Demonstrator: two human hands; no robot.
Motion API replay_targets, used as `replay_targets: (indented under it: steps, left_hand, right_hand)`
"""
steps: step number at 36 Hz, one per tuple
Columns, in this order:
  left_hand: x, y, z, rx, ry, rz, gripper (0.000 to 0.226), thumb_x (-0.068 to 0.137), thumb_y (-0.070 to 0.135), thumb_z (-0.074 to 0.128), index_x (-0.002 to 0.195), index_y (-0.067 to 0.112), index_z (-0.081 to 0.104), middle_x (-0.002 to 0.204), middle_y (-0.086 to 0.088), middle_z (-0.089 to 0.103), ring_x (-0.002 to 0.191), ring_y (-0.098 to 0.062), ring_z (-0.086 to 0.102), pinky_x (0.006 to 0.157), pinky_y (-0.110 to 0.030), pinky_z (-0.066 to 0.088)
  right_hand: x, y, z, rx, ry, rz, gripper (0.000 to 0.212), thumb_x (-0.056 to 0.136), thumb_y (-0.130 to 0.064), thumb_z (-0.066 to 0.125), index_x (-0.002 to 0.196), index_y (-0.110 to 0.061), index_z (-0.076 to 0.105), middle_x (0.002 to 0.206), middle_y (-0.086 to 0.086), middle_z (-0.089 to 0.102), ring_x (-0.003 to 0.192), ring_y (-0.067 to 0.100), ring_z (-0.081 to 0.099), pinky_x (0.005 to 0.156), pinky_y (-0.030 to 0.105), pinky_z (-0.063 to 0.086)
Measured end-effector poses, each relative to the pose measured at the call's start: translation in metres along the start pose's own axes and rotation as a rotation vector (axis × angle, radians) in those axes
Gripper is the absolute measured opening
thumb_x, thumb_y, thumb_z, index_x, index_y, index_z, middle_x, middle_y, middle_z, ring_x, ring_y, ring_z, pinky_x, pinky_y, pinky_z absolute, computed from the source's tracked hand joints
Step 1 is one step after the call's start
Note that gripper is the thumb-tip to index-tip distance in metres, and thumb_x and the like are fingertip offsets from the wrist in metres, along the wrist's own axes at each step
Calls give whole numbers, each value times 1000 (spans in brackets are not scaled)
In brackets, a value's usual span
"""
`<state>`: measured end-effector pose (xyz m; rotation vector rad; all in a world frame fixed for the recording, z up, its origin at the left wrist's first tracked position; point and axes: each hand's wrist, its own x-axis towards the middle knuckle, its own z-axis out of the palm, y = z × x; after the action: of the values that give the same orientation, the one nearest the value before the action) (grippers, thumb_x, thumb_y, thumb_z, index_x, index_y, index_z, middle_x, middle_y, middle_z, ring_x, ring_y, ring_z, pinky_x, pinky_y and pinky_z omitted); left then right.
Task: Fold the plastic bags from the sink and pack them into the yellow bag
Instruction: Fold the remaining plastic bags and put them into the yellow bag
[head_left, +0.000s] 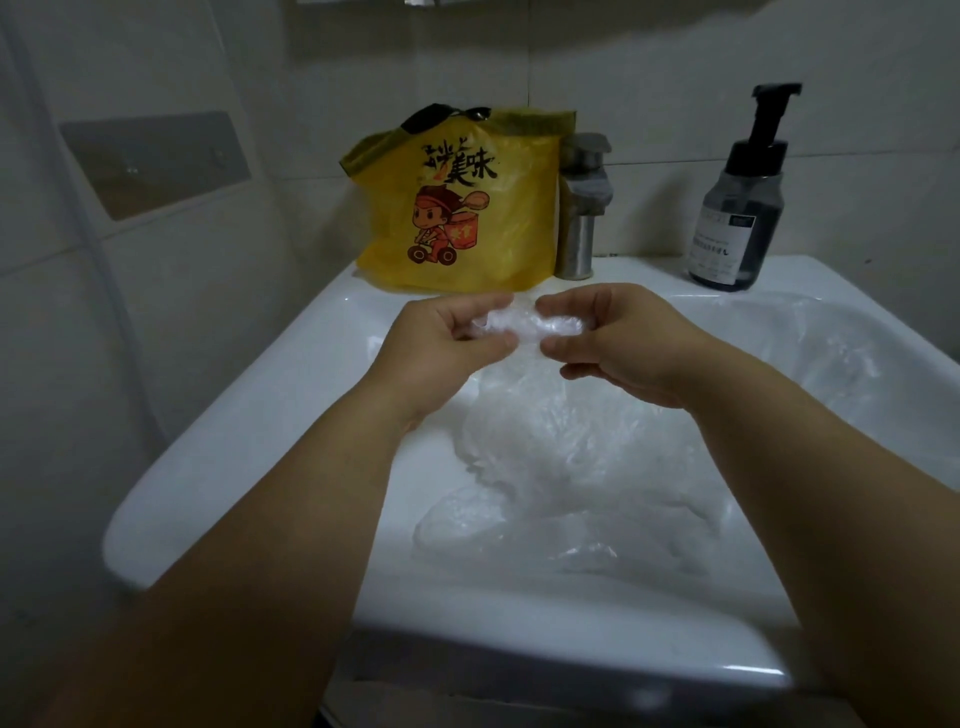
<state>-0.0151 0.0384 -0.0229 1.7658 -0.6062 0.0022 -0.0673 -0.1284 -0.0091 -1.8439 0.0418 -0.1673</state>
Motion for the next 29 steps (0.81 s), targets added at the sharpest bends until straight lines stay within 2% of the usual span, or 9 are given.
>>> replay_targets:
  steps: [2, 6, 10, 14, 16, 18, 20, 23, 29]
  left_hand:
    - [0, -2, 0, 49, 43, 17, 38, 82, 11, 75, 116, 25, 66, 67, 7, 45, 66, 2, 54, 69, -1, 43]
    - [1, -5, 0, 219, 100, 61, 25, 83, 20, 75, 108, 20, 72, 81, 11, 63, 73, 1, 58, 66, -1, 41]
    - [1, -5, 1, 284, 124, 118, 8, 86, 21, 72, 88, 27, 66, 82, 8, 60, 68, 5, 53, 61, -2, 37]
    - [2, -2, 1, 248, 93, 78, 11, 89, 26, 68, 83, 32, 60, 102, 6, 51, 84, -1, 50, 65, 2, 36]
    - [3, -1, 0, 131, 53, -2, 10, 90, 25, 66, 84, 27, 60, 100, 3, 55, 81, -2, 53, 66, -1, 41]
    - [3, 2, -2, -68, -9, -62, 7, 92, 16, 64, 87, 18, 60, 91, -2, 62, 79, -10, 61, 77, -13, 53]
    - [3, 4, -3, -218, -25, -109, 7, 91, 8, 63, 88, 14, 60, 86, -3, 64, 74, -12, 66, 71, -20, 58]
    - [5, 6, -7, -319, 33, -146, 11, 87, 2, 66, 87, 12, 62, 81, -3, 65, 66, -9, 65, 61, -16, 54]
    - [10, 7, -8, -538, 152, -177, 10, 84, 4, 69, 89, 10, 64, 76, 2, 67, 66, -3, 63, 60, -12, 50]
  right_hand:
    - [1, 2, 0, -87, 25, -35, 43, 88, -5, 65, 129, -9, 57, 113, 2, 58, 81, 10, 62, 63, 15, 55]
    - [3, 6, 1, -367, 69, -93, 33, 94, -25, 60, 125, -18, 59, 91, -7, 61, 71, 9, 62, 58, 13, 50]
    - [4, 8, 2, -512, 110, -162, 24, 96, -32, 55, 112, -17, 64, 81, 0, 58, 73, 17, 59, 66, 30, 53]
    - [2, 5, -1, -622, 186, -307, 21, 96, -31, 54, 100, -15, 65, 88, -2, 47, 79, 12, 47, 60, 15, 33]
    - [1, 3, -1, -574, 161, -271, 22, 95, -32, 54, 94, -13, 64, 89, 0, 52, 80, 14, 52, 57, 12, 36]
    - [-1, 0, -2, -420, 95, -187, 22, 96, -31, 54, 93, -11, 63, 84, 4, 59, 75, 16, 60, 53, 9, 46]
    - [-3, -4, -3, -292, 45, -152, 17, 95, -25, 55, 89, -12, 64, 78, 5, 60, 67, 13, 60, 53, 12, 50]
    - [-6, -8, -5, -141, -16, -88, 11, 93, -17, 58, 88, -12, 65, 78, 8, 60, 63, 11, 59, 56, 14, 52]
    - [-5, -10, 1, 163, -29, 17, 12, 92, -9, 58, 94, 2, 65, 80, 13, 57, 58, 12, 56, 56, 17, 52]
